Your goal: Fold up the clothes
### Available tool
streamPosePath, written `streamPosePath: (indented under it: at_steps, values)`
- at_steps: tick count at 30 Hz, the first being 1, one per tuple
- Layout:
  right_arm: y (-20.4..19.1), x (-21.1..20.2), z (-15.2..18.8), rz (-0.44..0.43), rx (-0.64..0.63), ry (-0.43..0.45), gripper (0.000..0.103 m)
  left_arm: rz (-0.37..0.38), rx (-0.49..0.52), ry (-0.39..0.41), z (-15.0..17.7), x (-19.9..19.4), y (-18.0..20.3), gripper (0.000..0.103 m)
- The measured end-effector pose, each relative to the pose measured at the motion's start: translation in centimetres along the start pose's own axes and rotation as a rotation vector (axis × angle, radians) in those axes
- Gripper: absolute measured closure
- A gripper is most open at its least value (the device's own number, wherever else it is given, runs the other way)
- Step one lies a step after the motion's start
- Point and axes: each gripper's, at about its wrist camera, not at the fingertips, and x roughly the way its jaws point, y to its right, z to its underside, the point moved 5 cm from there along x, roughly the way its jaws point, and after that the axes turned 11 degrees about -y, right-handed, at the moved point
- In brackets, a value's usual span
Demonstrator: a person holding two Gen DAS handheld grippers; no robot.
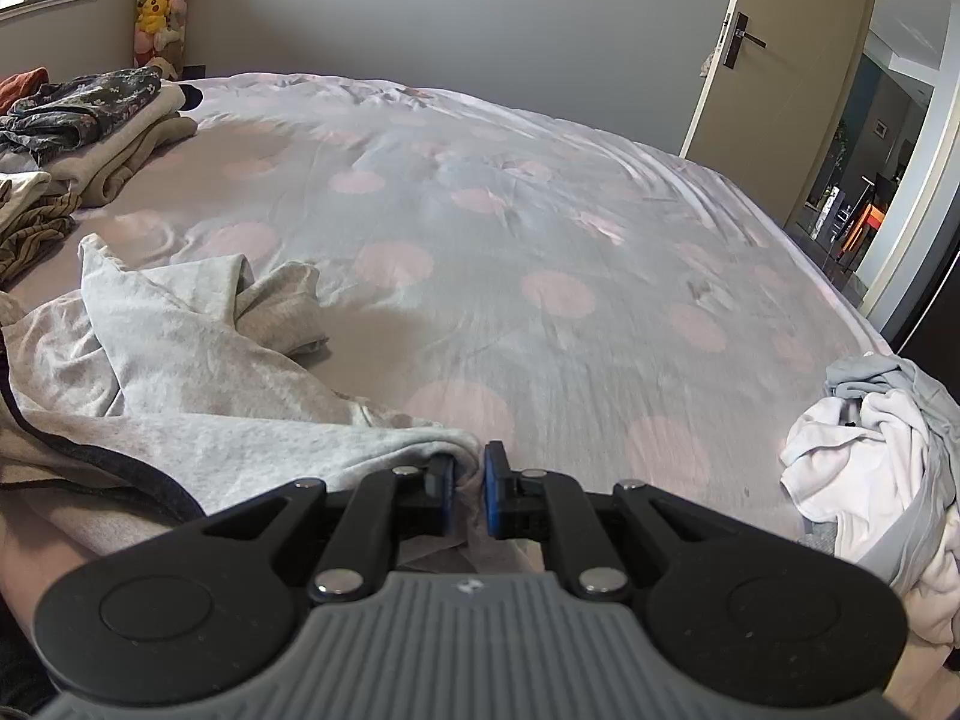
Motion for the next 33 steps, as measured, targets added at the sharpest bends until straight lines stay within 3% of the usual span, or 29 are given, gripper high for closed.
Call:
streamPosePath:
  at_steps: [4, 9, 16, 20, 25, 28, 30, 33]
  values:
    - [0.1, 0.1, 0.0, 0.012, 0.006, -0.011, 0.092, -0.034, -0.081, 0.017, -0.9, -1.0, -3.4, 0.1]
    - [1.9, 0.2, 0.1, 0.063, 0.109, -0.017, 0.092, 0.012, -0.118, 0.021, -1.3, -1.6, -5.1, 0.1]
    - [3.2, -0.1, 0.2, 0.09, 0.197, -0.001, 0.093, 0.238, -0.123, 0.115, -3.0, -5.0, -5.1, 0.1]
    - [3.2, 0.2, 0.2, 0.076, 0.198, -0.017, 0.093, 0.372, 0.004, 0.11, -3.8, -6.6, -3.6, 0.1]
    - [3.3, 0.5, 0.3, 0.065, 0.207, -0.029, 0.093, 0.307, 0.051, 0.05, -3.8, -5.9, -2.0, 0.1]
    - [3.8, 0.3, 0.4, 0.08, 0.24, -0.022, 0.093, 0.243, 0.029, 0.04, -3.6, -5.9, -3.0, 0.1]
    - [4.3, 0.0, 0.5, 0.098, 0.278, -0.001, 0.093, 0.19, 0.0, 0.01, -3.2, -5.4, -3.8, 0.1]
    - [4.2, -0.9, 0.4, 0.108, 0.269, 0.054, 0.093, 0.169, -0.017, -0.019, -2.6, -4.4, -4.2, 0.1]
